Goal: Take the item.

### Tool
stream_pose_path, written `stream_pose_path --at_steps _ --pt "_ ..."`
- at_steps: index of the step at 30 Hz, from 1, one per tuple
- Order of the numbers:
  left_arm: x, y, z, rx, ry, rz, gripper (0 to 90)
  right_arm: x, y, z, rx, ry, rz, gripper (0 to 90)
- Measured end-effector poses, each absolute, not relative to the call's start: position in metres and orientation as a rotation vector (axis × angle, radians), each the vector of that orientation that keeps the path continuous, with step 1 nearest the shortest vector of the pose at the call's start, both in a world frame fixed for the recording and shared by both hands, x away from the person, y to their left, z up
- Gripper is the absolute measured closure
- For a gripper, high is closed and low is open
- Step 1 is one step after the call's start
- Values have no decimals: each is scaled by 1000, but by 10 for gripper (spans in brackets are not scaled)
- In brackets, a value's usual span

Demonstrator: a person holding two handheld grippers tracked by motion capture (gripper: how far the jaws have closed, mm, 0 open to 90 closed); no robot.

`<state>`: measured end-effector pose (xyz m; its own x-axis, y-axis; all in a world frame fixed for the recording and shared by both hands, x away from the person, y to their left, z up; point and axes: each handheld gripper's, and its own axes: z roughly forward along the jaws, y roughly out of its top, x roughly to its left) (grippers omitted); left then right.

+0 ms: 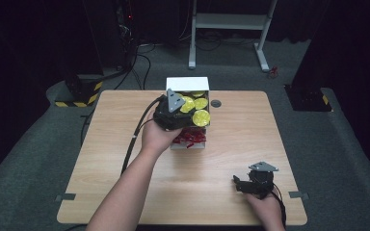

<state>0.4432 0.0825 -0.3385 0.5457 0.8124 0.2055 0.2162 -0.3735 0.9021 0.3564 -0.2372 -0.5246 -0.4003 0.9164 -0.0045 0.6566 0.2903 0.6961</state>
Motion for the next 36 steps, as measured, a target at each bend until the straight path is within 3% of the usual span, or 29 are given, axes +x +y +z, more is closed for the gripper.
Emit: stream_pose_path --at_steps 18,36 --pt "432 92 -325 1756 833 752 383 356 -237 -525 1410 2161 871 81" --pt "426 101 -315 1743 839 727 383 357 -237 -525 1417 2158 872 83"
